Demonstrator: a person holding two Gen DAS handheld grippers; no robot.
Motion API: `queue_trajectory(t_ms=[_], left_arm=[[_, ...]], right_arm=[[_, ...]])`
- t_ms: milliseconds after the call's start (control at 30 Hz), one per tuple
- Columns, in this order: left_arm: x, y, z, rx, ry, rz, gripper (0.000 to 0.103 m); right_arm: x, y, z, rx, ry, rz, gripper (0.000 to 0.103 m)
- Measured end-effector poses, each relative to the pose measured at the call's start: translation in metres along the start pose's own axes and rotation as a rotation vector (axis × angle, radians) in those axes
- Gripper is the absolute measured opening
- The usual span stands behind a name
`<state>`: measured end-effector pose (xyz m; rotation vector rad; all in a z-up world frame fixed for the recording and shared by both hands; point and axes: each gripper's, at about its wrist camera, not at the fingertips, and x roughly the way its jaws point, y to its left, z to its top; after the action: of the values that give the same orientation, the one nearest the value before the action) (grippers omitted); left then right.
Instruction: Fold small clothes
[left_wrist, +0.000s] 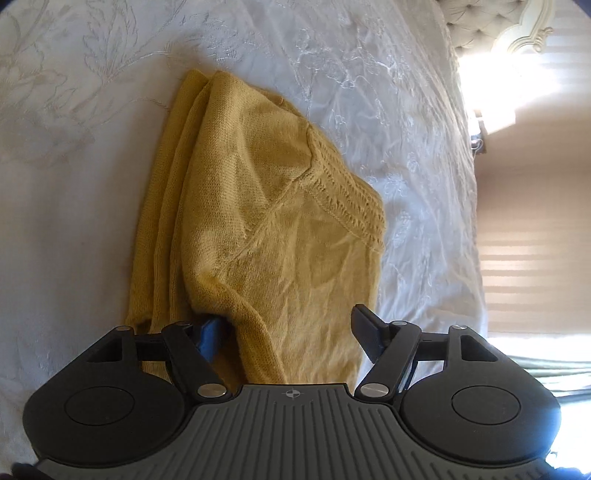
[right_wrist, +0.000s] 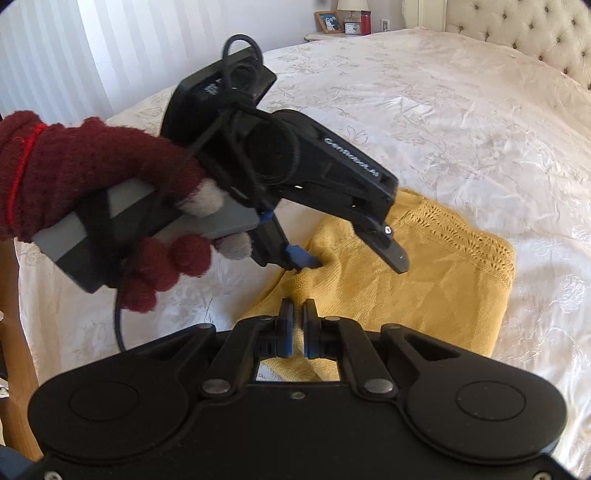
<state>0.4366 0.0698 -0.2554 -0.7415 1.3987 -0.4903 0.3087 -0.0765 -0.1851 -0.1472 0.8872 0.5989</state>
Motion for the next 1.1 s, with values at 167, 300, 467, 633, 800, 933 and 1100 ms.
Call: queue_trajectory(t_ms=[167,300,467,633,800,933,1100], left_arm=[[0.001,-0.014,0.005,0.096,-0.008,0.061,0.068],[-0.005,-0.019,0.002,0.147,-0.005,0.097,0.067],[-0.02,-0.004,-0.007,0.136,-0.013,0.122,0.063],[-0.029,0.009,-0.022,0.189,0.001,0.264,0.063],[-0.041,0.027,-0.032,0.213,-0.004,0.374,0.063],[-0.05,0.022,-0.036,0.229,-0.059,0.384,0.064],[-0.056,0.01,-0.032,0.228,-0.166,0.273,0.077]], right_arm=[[0.0,0.002,0.0,0.012,0.0,0.026,0.01],[0.004,0.009,-0.001,-0.011,0.013,0.066,0.011],[0.004,0.0,-0.005,0.048,0.022,0.1,0.019],[0.0,-0.016,-0.014,0.076,0.038,0.063,0.02],[-0.002,-0.039,-0.017,0.16,0.036,0.02,0.042],[-0.007,-0.069,-0.019,0.276,0.012,-0.01,0.067],[-0.005,-0.115,-0.02,0.422,-0.011,-0.034,0.085]])
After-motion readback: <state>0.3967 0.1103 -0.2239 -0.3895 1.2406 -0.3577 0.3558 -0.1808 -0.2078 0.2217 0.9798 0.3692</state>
